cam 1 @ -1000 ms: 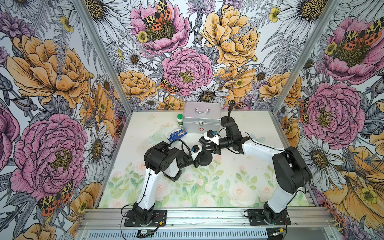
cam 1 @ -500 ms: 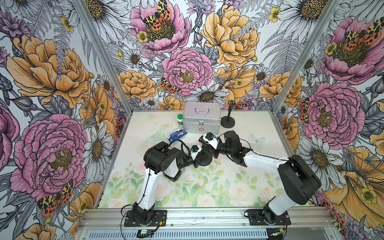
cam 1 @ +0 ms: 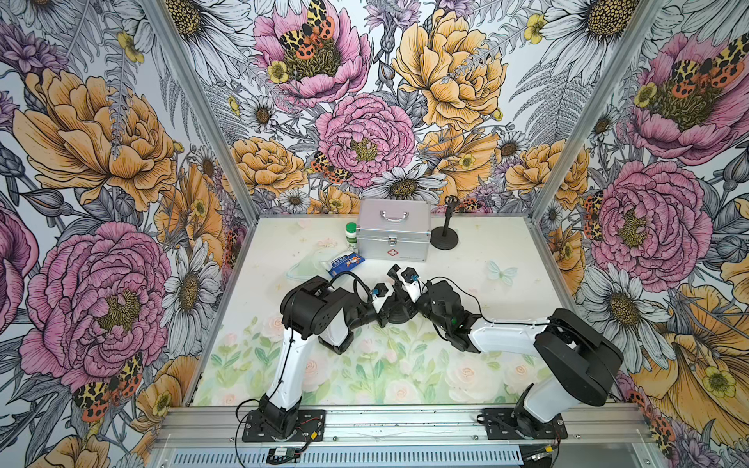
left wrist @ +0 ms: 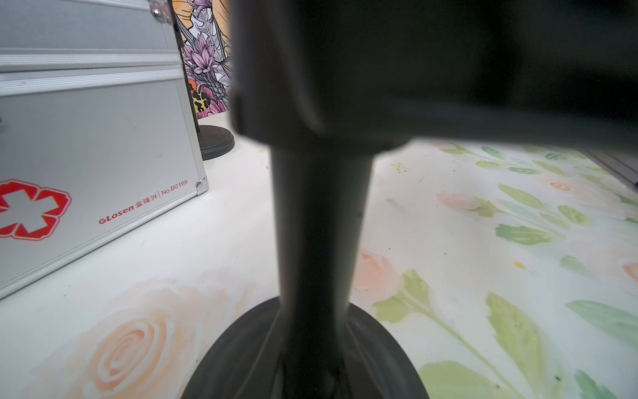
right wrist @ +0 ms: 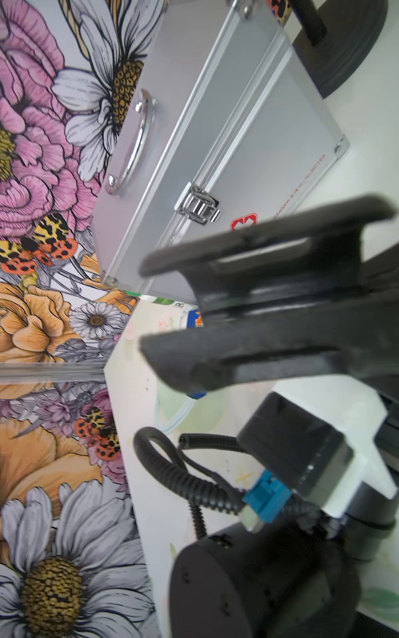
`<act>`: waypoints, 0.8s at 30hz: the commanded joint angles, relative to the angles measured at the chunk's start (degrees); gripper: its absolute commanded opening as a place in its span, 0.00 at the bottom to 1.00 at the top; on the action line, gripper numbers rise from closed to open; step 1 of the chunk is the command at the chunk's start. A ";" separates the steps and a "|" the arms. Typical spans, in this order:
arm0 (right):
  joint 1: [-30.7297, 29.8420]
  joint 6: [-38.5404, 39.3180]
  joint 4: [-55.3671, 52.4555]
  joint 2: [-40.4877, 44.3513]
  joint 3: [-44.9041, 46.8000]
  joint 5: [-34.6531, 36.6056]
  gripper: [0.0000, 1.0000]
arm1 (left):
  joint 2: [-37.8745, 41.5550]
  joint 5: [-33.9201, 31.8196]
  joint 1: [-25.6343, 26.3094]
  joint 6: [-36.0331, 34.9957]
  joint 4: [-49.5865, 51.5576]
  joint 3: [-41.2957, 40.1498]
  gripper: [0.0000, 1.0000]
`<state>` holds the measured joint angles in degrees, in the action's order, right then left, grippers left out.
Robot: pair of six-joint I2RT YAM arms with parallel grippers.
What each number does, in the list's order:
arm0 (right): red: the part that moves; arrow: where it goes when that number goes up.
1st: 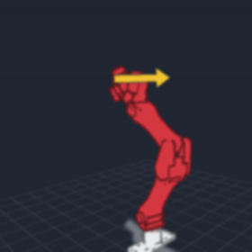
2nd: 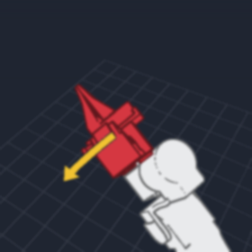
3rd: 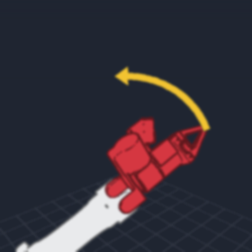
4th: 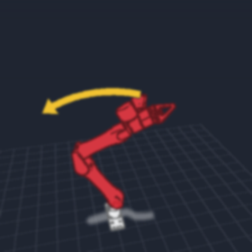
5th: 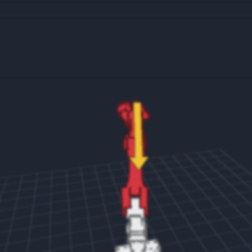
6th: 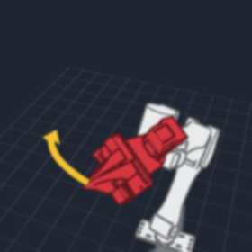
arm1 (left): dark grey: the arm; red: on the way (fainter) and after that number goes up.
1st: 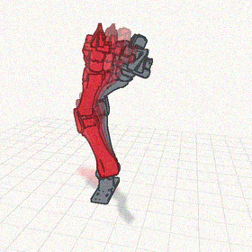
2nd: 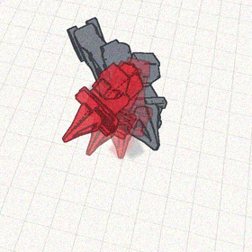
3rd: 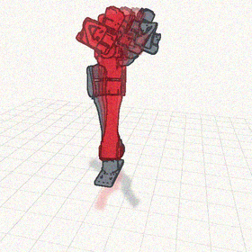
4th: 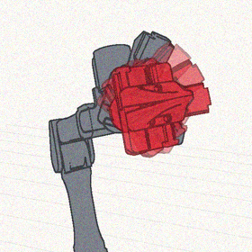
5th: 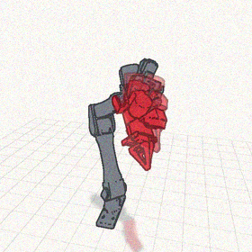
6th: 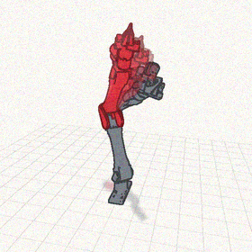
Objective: Assemble a microphone stand
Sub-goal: Screw the microphone stand pole into the microphone stand base.
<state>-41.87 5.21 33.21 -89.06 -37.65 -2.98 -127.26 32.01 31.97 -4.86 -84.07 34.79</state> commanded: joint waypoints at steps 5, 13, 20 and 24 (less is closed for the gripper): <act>11.81 21.53 -21.73 5.18 -3.58 -34.44 0.40 | -3.69 1.67 1.08 0.58 3.20 -0.96 0.21; 17.13 32.09 -36.98 -5.51 -19.48 -54.69 0.44 | -3.88 1.99 1.08 0.93 3.18 -0.81 0.21; 17.27 31.61 -39.27 -13.90 -27.26 -59.49 0.35 | -3.84 1.57 0.91 0.82 3.20 -1.08 0.21; 16.97 31.61 -39.19 -14.91 -28.35 -58.01 0.17 | -4.42 1.92 0.90 1.25 3.19 -0.42 0.21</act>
<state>-24.51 36.64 -3.46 -103.39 -64.38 -59.09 -127.37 32.18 31.97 -4.84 -84.09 34.89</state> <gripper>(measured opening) 0.209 0.210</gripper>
